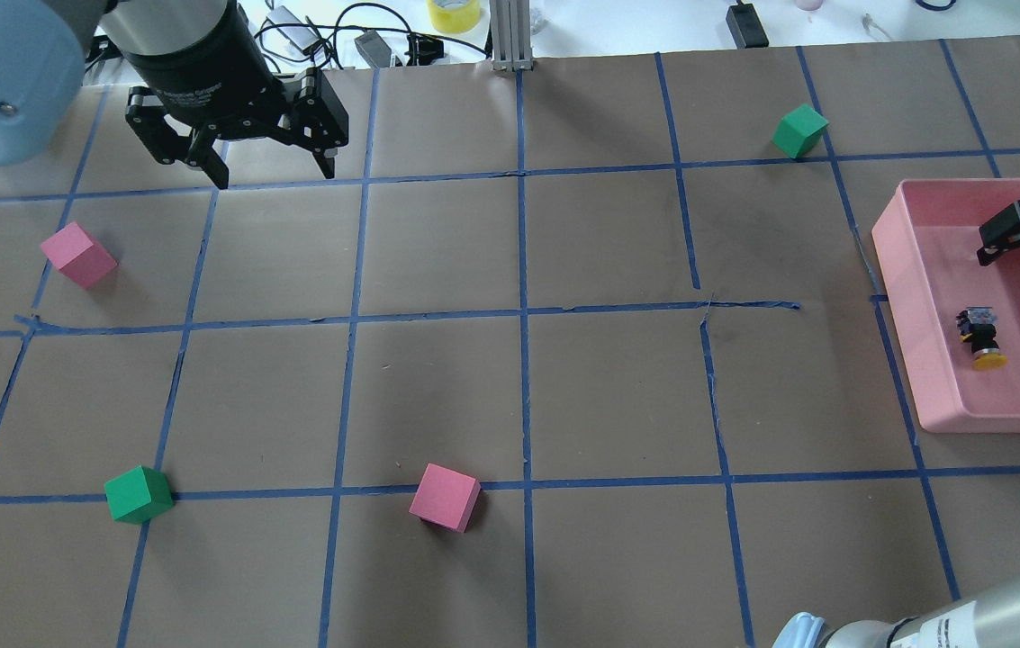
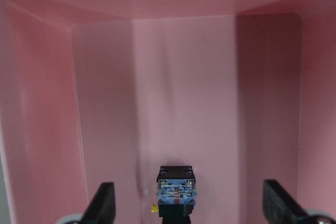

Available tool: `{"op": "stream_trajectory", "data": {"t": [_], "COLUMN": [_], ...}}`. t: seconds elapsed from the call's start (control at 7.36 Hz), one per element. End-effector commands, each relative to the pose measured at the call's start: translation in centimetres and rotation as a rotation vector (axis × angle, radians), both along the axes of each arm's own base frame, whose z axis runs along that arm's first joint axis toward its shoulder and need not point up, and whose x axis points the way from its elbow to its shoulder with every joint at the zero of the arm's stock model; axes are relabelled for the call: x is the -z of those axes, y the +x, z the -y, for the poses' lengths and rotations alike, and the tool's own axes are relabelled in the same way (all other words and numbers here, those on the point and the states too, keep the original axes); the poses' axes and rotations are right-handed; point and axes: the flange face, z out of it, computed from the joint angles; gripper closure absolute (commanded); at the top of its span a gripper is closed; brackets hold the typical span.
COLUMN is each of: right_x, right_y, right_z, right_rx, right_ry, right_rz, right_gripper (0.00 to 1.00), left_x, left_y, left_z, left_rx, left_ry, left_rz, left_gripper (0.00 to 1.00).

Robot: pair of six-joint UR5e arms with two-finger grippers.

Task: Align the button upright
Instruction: 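Lower the right gripper into the pink tray over the black button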

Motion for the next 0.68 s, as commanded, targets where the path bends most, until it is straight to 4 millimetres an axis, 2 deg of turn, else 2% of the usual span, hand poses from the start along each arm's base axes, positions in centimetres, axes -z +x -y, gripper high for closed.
{"op": "stream_trajectory", "data": {"t": [0.0,0.27,0.41,0.54], "right_x": [1.8,2.0,3.1,3.3], "right_y": [0.6,0.6,0.8,0.9], "right_z": [-0.7,-0.7,-1.0,-1.0], "right_rx": [-0.022,-0.021,-0.021,-0.021], "right_ry": [-0.004,-0.013,0.000,-0.013], "right_rz": [0.004,0.000,0.011,-0.002], "right_gripper": [0.00,0.00,0.00,0.00], "left_x": [0.0,-0.1,0.0,0.0], "left_y": [0.0,-0.1,0.0,0.0], "left_z": [0.0,-0.1,0.0,0.0], "left_rx": [-0.002,-0.001,-0.002,-0.002], "left_ry": [0.000,-0.003,-0.001,-0.002], "left_rz": [-0.002,0.001,-0.002,0.001], "left_gripper": [0.00,0.00,0.00,0.00]}}
